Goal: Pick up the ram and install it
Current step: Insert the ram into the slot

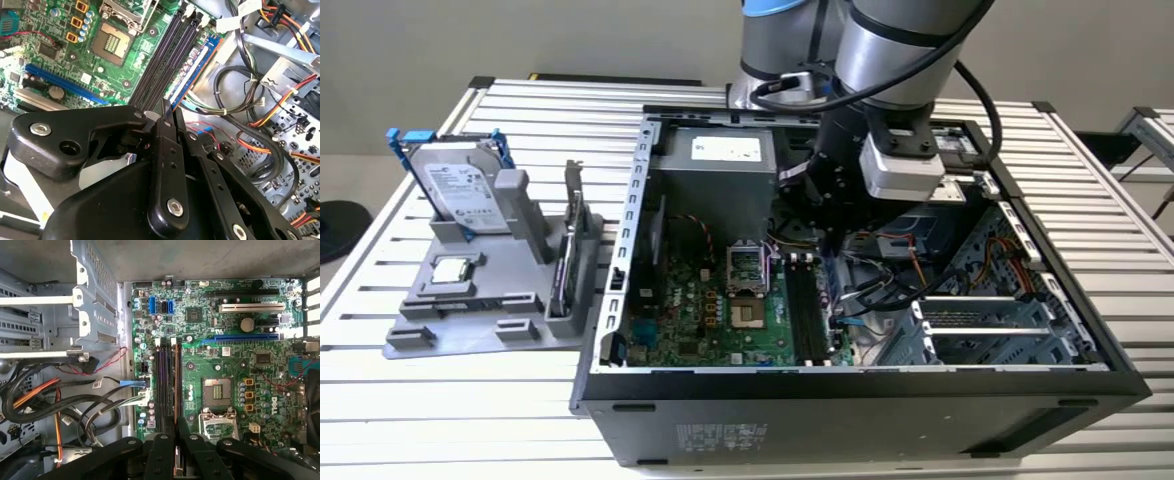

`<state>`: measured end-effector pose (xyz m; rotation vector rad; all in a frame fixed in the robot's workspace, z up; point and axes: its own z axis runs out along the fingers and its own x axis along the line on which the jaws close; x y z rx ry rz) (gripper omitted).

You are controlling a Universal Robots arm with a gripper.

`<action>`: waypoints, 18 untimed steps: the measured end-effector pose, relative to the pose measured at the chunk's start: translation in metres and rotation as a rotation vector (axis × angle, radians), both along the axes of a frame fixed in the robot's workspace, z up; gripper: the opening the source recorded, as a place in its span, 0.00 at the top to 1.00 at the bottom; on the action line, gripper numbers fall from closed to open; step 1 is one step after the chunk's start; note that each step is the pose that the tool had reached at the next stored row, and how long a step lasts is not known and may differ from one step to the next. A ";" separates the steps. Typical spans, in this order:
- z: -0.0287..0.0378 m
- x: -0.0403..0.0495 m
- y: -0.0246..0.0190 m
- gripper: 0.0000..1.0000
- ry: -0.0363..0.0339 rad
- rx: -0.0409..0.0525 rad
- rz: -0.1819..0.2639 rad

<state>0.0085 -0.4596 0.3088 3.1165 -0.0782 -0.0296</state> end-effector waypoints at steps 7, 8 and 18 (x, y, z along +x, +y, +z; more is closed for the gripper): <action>-0.0077 0.0039 0.0000 1.00 0.0000 -0.0001 0.000; -0.0087 0.0044 0.0000 1.00 0.0000 -0.0001 0.000; -0.0145 0.0083 0.0000 1.00 0.0000 -0.0003 0.000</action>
